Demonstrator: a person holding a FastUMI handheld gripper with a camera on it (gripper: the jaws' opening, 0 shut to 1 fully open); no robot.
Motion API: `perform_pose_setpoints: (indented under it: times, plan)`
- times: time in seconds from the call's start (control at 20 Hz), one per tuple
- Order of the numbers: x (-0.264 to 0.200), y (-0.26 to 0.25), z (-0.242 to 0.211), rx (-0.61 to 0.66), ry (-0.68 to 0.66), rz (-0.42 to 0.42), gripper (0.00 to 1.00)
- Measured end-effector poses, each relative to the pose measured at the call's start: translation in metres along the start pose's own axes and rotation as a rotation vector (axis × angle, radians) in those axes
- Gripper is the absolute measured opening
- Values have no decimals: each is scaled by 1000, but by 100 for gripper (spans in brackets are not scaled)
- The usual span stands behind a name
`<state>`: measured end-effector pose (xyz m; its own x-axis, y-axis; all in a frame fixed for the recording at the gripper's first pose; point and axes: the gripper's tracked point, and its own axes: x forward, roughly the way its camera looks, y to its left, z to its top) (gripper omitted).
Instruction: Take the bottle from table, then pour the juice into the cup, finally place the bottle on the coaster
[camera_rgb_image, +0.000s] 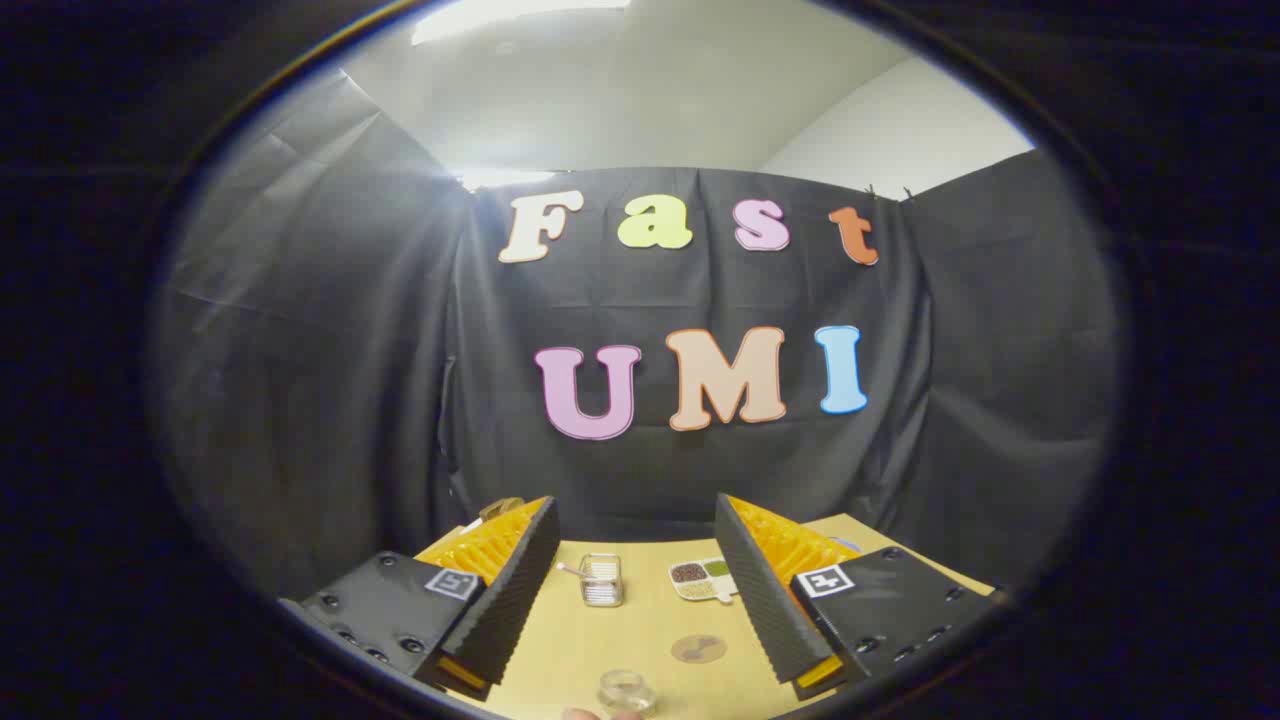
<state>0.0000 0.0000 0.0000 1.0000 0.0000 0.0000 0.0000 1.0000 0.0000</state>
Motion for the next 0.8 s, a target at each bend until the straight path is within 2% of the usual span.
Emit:
perform_pose_setpoints:
  times: [0.4,0.8]
  plan:
    - [12,-10,7,43,-28,16,98]
    - [24,-15,-7,52,-11,23,98]
